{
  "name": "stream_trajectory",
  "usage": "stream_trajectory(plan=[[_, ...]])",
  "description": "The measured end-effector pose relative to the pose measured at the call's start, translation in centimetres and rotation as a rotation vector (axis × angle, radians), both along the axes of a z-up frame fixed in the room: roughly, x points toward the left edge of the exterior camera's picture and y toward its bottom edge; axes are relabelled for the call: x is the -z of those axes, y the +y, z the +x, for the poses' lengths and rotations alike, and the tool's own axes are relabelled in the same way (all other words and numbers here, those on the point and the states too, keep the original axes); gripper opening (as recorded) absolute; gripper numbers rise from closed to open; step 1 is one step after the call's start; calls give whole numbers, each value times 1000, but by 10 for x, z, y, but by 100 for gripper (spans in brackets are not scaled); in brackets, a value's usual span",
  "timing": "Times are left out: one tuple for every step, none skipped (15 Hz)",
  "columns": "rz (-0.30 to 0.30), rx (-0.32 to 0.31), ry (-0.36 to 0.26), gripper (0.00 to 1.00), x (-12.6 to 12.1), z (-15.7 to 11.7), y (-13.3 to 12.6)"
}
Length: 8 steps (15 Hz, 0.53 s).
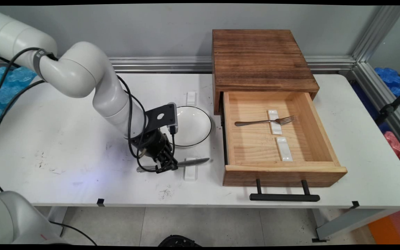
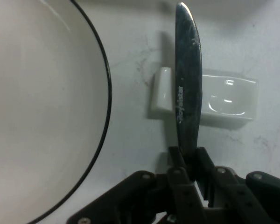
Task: Place the picked object into the drawer
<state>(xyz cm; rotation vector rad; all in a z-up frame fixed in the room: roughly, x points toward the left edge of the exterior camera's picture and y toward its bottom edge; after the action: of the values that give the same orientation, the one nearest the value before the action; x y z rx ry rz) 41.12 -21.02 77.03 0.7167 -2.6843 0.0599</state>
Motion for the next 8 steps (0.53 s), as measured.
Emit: stream_trajectory(plan=[[0, 4, 1, 0, -2, 0, 0], [0, 8, 1, 0, -5, 0, 0], [-1, 13, 2, 0, -9, 0, 1], [0, 18, 1, 0, -13, 0, 2], [0, 23, 0, 0, -19, 1, 3], [1, 26, -3, 0, -25, 3, 5], [2, 30, -6, 0, -34, 6, 8], [4, 33, -10, 0, -41, 8, 10]])
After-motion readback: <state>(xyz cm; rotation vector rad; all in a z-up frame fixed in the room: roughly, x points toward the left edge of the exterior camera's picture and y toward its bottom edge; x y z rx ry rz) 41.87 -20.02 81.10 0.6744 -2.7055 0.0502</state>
